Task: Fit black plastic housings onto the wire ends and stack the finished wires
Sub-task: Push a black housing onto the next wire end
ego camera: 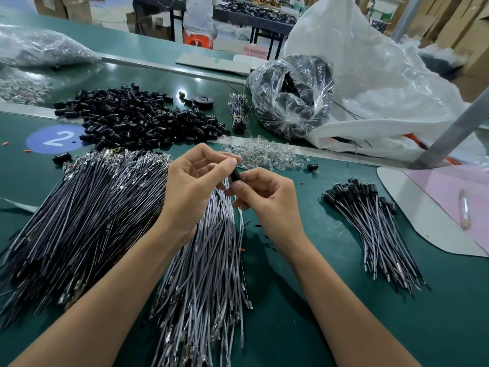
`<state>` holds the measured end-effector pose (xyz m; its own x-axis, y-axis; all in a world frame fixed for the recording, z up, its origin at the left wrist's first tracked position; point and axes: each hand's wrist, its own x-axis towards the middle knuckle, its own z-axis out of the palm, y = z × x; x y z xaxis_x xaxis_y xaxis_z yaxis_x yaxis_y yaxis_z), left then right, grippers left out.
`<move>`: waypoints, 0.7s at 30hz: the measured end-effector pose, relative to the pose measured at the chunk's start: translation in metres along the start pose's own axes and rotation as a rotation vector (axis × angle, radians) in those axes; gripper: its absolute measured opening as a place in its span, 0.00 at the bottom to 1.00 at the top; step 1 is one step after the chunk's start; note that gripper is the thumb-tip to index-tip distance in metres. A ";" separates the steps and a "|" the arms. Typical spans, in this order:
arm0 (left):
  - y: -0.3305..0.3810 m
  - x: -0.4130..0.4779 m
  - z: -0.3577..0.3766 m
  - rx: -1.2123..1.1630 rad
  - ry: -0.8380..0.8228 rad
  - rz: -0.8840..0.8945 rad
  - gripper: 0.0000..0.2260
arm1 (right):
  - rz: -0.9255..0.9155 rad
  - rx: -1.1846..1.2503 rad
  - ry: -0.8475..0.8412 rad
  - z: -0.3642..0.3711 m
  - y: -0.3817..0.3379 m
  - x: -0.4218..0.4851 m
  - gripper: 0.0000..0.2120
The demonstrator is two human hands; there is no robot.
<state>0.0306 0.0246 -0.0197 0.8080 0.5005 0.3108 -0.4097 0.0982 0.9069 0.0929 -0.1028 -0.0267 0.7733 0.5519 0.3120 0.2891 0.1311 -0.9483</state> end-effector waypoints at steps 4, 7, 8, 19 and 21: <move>0.000 0.000 0.002 -0.037 -0.041 -0.012 0.08 | 0.012 0.011 -0.025 -0.001 0.000 0.000 0.04; 0.000 0.000 0.000 -0.053 -0.056 -0.011 0.04 | 0.005 0.016 -0.018 -0.002 0.001 0.001 0.03; -0.001 0.001 0.000 -0.048 -0.066 -0.015 0.06 | 0.001 0.018 -0.003 -0.003 0.001 0.002 0.02; -0.004 -0.004 0.008 -0.038 -0.089 -0.029 0.10 | -0.037 0.004 0.040 -0.003 0.004 0.003 0.04; -0.002 -0.005 0.010 -0.053 -0.083 -0.010 0.09 | -0.055 0.009 0.038 -0.003 0.004 0.003 0.07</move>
<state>0.0320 0.0136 -0.0206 0.8438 0.4264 0.3259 -0.4212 0.1498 0.8945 0.0977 -0.1031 -0.0296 0.7773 0.5120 0.3655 0.3267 0.1679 -0.9301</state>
